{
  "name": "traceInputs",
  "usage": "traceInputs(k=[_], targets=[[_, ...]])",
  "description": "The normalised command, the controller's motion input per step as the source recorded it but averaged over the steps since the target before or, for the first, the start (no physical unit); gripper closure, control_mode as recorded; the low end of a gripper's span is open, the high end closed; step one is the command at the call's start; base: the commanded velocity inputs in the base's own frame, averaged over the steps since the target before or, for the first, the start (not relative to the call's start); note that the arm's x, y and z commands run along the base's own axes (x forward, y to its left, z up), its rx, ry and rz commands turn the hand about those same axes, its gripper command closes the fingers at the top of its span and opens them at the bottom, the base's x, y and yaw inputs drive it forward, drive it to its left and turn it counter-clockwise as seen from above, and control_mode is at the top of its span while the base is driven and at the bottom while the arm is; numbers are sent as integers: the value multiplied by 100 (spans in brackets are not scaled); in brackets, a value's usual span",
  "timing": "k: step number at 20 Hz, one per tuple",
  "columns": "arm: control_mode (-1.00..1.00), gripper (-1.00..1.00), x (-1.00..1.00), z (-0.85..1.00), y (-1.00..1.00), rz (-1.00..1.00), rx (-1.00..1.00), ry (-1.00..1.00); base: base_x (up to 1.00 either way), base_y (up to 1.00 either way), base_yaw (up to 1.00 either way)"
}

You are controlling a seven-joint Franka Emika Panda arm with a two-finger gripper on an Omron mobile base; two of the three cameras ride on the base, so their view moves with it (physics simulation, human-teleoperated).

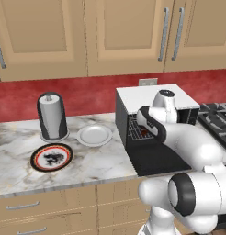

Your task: Open the toaster oven door. Place the hotdog bun on the bottom rack in the toaster oven and place the chicken drumstick on the top rack.

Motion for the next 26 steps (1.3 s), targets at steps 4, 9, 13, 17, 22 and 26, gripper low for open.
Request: traceInputs(k=[4,9,13,17,22,26], targets=[[-100,-100,6,-43,0,11,-4,-4,0,0,0],[-100,-100,-11,15,1,8,0,-1,0,0,0],[-100,-100,-28,34,3,2,-1,3,0,0,0],[-100,-100,-86,7,0,9,0,0,0,0,0],[-100,-100,-98,-3,0,28,-2,0,0,0,0],[-100,-100,-16,-24,-7,30,-9,0,0,0,0]])
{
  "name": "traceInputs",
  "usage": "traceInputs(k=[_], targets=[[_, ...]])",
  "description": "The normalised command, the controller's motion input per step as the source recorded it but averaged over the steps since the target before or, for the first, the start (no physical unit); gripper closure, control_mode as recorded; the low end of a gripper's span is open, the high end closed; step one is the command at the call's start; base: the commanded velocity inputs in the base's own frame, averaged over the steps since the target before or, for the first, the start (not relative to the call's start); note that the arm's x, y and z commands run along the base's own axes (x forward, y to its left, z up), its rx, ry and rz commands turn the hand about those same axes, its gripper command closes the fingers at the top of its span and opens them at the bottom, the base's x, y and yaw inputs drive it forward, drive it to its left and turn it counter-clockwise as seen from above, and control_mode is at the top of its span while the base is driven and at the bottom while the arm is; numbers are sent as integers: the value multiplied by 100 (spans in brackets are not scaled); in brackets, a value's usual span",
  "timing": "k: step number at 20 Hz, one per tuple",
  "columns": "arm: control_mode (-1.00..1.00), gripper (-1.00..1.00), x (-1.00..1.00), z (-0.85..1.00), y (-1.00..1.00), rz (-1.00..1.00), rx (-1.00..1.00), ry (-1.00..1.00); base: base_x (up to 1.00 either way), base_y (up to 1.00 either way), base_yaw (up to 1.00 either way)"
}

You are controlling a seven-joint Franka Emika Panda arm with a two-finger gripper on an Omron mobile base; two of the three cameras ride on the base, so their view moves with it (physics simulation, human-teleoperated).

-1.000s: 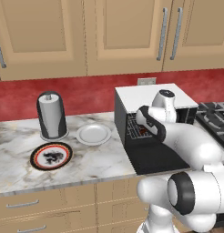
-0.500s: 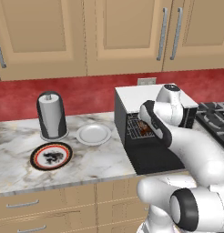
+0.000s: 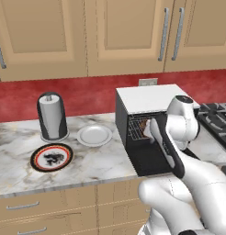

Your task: Open the toaster oven door. Place the hotdog bun on the bottom rack in the toaster oven and place the chicken drumstick on the top rack.

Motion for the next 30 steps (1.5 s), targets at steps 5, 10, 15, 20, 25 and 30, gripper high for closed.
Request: traceInputs(k=[5,10,15,20,25,30], targets=[[-100,-100,36,-34,-18,31,-11,-1,0,0,0],[-100,-100,51,-5,-18,24,-4,0,0,0,0],[-100,-100,76,-3,-3,16,-3,0,0,0,0],[-100,-100,60,-3,0,12,-6,-1,0,0,0],[-100,-100,47,0,0,8,-5,-1,0,0,0],[-100,-100,39,0,0,4,-4,-3,0,0,0]])
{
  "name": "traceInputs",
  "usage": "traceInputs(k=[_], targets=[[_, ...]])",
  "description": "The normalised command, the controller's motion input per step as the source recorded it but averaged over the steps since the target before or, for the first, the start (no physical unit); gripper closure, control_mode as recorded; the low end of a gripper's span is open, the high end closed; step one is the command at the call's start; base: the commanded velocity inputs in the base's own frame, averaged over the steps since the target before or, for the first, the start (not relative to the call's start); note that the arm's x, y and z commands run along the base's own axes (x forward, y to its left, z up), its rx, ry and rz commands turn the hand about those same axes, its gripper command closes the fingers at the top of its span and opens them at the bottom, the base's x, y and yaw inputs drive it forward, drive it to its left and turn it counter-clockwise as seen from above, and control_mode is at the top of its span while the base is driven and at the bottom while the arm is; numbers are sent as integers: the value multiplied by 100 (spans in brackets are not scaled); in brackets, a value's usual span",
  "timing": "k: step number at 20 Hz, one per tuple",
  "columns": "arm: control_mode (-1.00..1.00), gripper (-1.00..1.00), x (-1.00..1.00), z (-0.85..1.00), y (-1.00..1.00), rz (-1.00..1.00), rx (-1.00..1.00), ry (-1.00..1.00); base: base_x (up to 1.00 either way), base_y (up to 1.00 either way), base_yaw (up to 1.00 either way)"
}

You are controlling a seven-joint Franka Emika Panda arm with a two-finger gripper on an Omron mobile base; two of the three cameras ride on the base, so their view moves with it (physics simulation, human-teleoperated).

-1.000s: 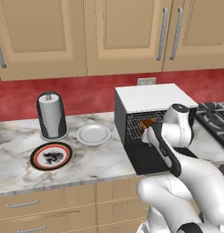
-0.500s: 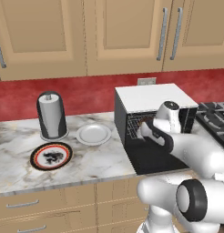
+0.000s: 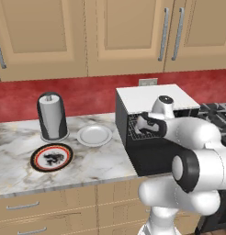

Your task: Open the toaster oven door. Place the hotdog bun on the bottom rack in the toaster oven and place the chicken drumstick on the top rack.

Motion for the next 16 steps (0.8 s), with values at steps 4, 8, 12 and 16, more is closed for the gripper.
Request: traceInputs(k=[4,8,12,16], targets=[[-100,-100,-18,0,0,8,-3,-8,0,0,0],[-100,-100,-92,29,4,11,0,-13,0,0,0],[-100,-100,-100,46,43,10,-5,-10,0,0,0],[-100,-100,-93,67,98,6,-18,0,0,0,0]])
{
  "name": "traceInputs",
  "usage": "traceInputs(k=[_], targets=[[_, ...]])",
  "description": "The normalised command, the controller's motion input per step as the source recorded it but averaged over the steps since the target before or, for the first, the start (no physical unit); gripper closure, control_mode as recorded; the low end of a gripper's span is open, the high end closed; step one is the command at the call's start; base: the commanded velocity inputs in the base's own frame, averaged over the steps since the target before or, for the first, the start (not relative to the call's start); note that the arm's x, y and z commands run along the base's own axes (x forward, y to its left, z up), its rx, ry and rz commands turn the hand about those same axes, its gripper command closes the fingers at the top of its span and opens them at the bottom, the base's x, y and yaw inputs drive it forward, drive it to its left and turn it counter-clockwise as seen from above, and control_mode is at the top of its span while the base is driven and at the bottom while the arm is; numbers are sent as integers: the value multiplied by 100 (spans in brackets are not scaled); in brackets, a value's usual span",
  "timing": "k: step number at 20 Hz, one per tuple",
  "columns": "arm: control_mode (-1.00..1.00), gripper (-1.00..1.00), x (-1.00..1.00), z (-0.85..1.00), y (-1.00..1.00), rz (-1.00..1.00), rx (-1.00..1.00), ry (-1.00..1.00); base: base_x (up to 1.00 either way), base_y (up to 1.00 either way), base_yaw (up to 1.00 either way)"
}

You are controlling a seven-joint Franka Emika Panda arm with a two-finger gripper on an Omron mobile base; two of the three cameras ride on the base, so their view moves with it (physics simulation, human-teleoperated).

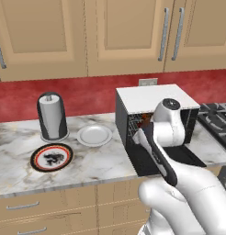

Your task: Open the toaster oven door. Place the hotdog bun on the bottom rack in the toaster oven and place the chicken drumstick on the top rack.

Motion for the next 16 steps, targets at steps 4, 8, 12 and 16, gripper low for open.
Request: traceInputs(k=[4,8,12,16], targets=[[-100,-100,-61,87,100,9,-26,0,0,0,0],[-100,-100,-49,73,100,9,-26,0,0,0,0],[-100,-100,-35,62,100,4,-22,0,0,0,0],[-100,-100,-11,39,70,1,-10,6,0,0,0]])
